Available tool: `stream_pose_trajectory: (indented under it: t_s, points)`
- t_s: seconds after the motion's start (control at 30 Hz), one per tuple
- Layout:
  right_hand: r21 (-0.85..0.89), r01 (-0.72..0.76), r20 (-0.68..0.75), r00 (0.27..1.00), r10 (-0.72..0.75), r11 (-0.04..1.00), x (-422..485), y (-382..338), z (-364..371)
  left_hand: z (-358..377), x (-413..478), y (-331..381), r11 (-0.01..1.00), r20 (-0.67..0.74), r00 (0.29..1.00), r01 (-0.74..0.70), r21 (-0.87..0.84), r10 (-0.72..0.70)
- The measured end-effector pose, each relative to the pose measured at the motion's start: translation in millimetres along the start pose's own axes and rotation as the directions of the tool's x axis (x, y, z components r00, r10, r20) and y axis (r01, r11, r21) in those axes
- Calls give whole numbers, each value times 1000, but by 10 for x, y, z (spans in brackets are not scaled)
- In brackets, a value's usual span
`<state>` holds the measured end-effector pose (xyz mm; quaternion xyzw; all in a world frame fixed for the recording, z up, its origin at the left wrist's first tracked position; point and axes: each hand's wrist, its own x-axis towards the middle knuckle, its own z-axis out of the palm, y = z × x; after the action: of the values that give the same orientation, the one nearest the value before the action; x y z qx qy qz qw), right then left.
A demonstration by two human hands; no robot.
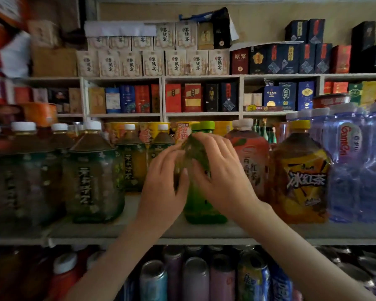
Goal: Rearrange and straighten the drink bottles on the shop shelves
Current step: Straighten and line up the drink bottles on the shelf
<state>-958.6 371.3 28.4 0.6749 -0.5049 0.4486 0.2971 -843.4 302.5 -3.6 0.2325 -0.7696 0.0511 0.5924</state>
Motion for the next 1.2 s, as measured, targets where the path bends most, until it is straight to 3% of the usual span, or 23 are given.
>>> stream_pose_trajectory:
  t_s: [0.1, 0.23, 0.33, 0.47, 0.57, 0.67, 0.77, 0.87, 0.93, 1.0, 1.07, 1.2]
  points:
    - [85, 72, 67, 995, -78, 994, 77, -192, 190, -294, -95, -188, 995, -31, 999, -6, 104, 9]
    - [221, 36, 138, 988, -68, 975, 311, -373, 358, -722, -119, -479, 938, -136, 983, -71, 339, 124]
    - [253, -62, 170, 985, 19, 965, 459, -433, 512, -920, -106, -735, 872, -112, 986, -55, 487, 125]
    - [309, -330, 273, 929, 249, 892, 653, -538, 774, -933, -65, -1044, 820, 58, 996, 20, 571, -64]
    - [383, -484, 383, 859, 341, 787, 779, -656, 954, -890, -36, -1141, 874, 52, 983, 131, 467, -175]
    - [473, -537, 439, 831, 341, 699, 845, -798, 1108, -898, -29, -1206, 920, 31, 987, 135, 369, -157]
    - [478, -525, 486, 826, 286, 704, 846, -947, 1234, -913, -45, -1236, 965, 38, 993, 100, 242, -113]
    - [432, -530, 514, 810, 284, 729, 852, -1034, 1333, -986, -67, -1265, 993, 32, 995, 100, -66, -98]
    - [423, -571, 561, 775, 292, 703, 879, -1043, 1327, -1094, -56, -1246, 914, 31, 978, 206, -349, -208]
    - [420, -586, 564, 767, 307, 693, 908, -1031, 1334, -1200, -40, -1255, 760, 88, 928, 349, -548, -362]
    - [413, -568, 515, 790, 332, 712, 913, -1014, 1343, -1232, -33, -1262, 664, 199, 870, 476, -577, -451]
    - [435, -565, 448, 811, 376, 701, 882, -938, 1355, -1180, -118, -1279, 588, 466, 738, 672, -450, -487]
